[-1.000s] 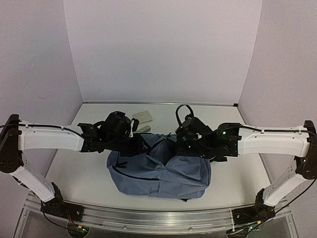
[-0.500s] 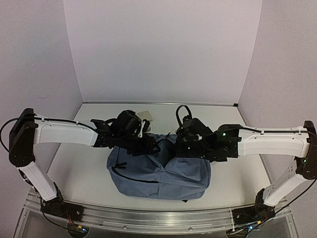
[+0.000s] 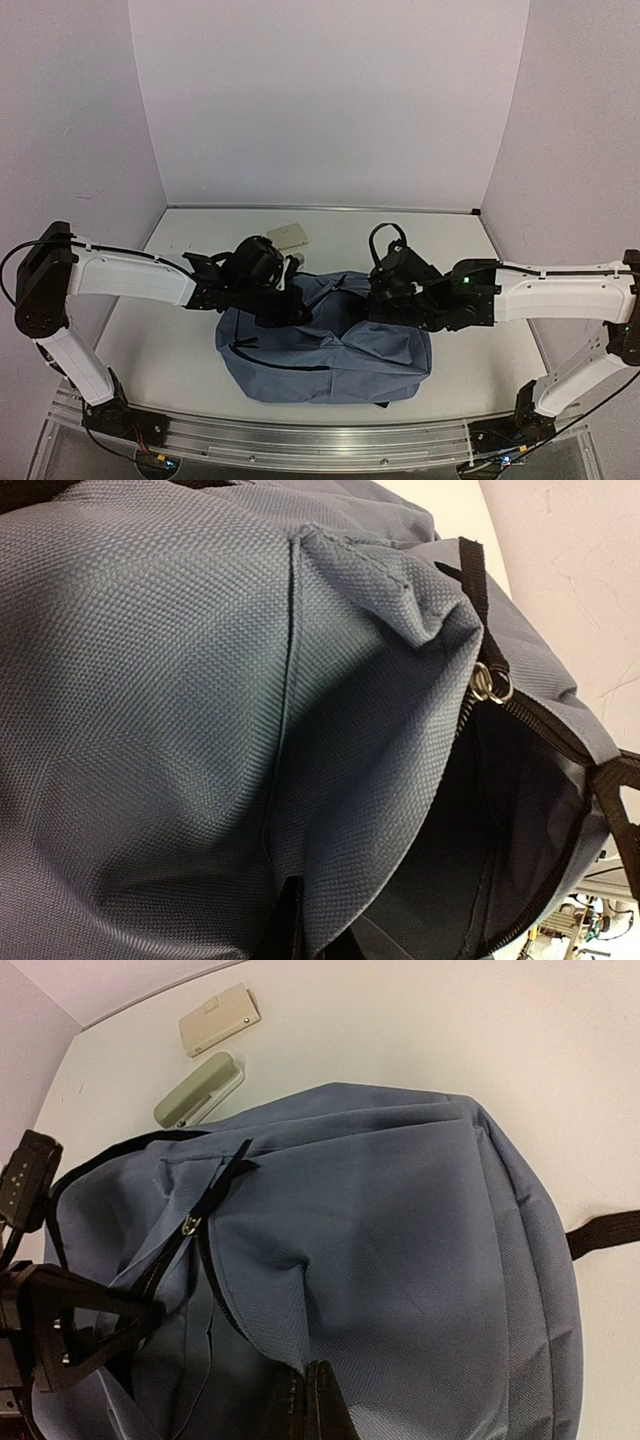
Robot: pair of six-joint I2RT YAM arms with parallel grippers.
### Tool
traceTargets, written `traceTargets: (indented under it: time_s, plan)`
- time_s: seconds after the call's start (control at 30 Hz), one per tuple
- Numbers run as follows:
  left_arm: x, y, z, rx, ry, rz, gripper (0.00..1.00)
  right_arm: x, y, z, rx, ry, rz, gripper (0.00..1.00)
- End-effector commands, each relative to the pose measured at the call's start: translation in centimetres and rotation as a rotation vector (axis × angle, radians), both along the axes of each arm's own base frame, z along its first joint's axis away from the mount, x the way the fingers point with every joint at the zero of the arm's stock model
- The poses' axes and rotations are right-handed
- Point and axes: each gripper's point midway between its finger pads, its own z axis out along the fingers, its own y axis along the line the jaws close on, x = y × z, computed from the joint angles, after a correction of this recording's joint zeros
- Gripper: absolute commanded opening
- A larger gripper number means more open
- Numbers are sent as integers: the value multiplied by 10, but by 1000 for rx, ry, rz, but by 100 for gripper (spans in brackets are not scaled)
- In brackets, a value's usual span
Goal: Pack the student bag
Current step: Adjust the student bag at the center of the board, then pick up the personal item from the center of the board.
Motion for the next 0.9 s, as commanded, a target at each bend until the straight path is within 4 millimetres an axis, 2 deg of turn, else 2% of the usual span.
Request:
traceTargets:
  time_s: [0.0,0.03,0.1,0.17,0.23,0.33,0.43,0.57,0.8,0.87]
  plan:
    - [-11,18,4,17,38,10,6,3,-44,5,-112,-46,-103,0]
    - [-15,15,7,8,45,-19,10,3,-43,5,-115,-43,-92,0]
    - [-15,13,20,3,30,-47,30,2,-36,5,-123,-37,-52,0]
    - [-11,12,44,-18,-14,-63,52,0,-30,5,-114,-24,-18,0]
    - [-1,15,76,-43,-80,-63,67,-3,-27,5,-95,-16,2,0]
    - [25,32,120,-95,-162,-4,76,-5,-26,3,-72,-11,4,0]
    - [63,61,149,-158,-216,105,81,-5,-21,-1,-49,0,9,0]
    - [110,87,153,-183,-220,195,82,-3,-9,-5,-32,11,24,0]
    - [183,112,123,-217,-203,296,80,-1,2,-5,-12,12,45,0]
    - [203,112,116,-190,-245,270,80,-1,3,-5,-10,13,47,0]
